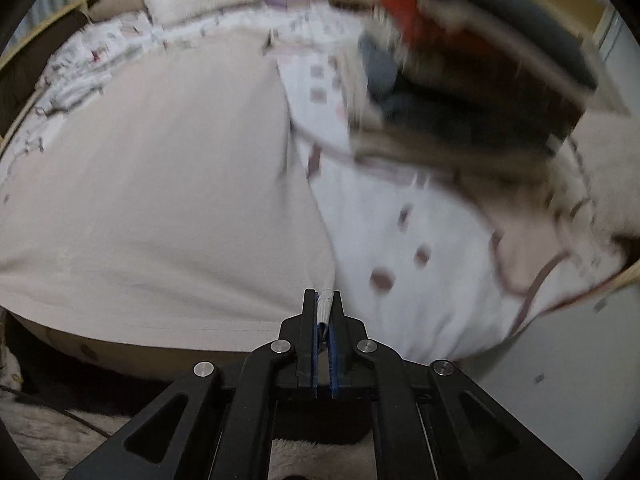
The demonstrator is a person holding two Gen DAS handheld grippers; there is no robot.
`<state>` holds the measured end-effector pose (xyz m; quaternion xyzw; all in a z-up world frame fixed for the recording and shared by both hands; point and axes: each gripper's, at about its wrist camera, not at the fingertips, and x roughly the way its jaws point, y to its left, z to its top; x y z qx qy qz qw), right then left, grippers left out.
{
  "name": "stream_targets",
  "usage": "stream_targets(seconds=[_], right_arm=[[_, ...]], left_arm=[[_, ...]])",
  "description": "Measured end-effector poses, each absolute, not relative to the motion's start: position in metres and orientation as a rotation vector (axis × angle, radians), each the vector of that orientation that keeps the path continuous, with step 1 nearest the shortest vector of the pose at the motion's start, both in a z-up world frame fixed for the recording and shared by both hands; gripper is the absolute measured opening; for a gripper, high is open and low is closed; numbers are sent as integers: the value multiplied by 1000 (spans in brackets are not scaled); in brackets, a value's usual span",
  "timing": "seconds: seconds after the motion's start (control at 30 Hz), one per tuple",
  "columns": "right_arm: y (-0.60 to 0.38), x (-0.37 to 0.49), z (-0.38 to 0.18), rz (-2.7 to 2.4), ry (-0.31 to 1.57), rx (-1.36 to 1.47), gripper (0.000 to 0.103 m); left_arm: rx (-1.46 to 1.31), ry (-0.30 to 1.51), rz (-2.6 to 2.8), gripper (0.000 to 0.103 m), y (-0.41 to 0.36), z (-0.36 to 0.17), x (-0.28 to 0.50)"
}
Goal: Fold clothes
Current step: 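Pull the hem with both tools to straighten the T-shirt on the bed, then open both tools and withdraw them from the T-shirt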
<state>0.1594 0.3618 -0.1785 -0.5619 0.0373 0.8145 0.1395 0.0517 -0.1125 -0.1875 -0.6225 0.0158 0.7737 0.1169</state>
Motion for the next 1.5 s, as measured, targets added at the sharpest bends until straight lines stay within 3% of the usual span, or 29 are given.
stream_targets(seconds=[0.13,0.4,0.43,0.5,0.53,0.57,0.6,0.67,0.77,0.97,1.13,1.2,1.3,1.4,1.5], right_arm=[[358,159,-212,2309,101,-1666,4],[370,161,-214,2350,207,-1637,4],[370,161,-214,2352,210,-1637,4],[373,160,-212,2348,242,-1645,5],[375,160,-211,2342,268,-1647,7],[379,161,-207,2325,280,-1644,19],[383,163,-203,2306,290,-1640,45],[389,168,-190,2290,258,-1575,73],[403,171,-152,2325,241,-1449,72],[409,132,-71,2578,254,-1214,71],[398,40,-54,2751,157,-1170,45],[390,5,-71,2750,134,-1219,32],[379,-35,-113,2703,123,-1332,26],[370,-53,-163,2597,41,-1415,25],[365,-56,-208,2563,120,-1533,25]], left_arm=[[-1868,144,2264,3,-106,-216,54],[-1832,206,2298,7,-102,-217,59],[-1830,197,2298,10,-103,-217,60],[-1837,218,2314,32,-105,-213,61],[-1842,246,2332,54,-107,-210,62],[-1830,294,2369,62,-110,-204,63],[-1818,339,2403,62,-112,-198,64],[-1794,364,2450,62,-123,-180,63],[-1707,328,2523,62,-135,-142,52],[-1363,319,2520,62,-74,-73,-3],[-1186,301,2376,62,21,-54,-58],[-1136,316,2326,62,61,-54,-79],[-1095,339,2241,62,124,-56,-123],[-1079,361,2204,62,174,-62,-169],[-1076,360,2168,62,226,-76,-218]])
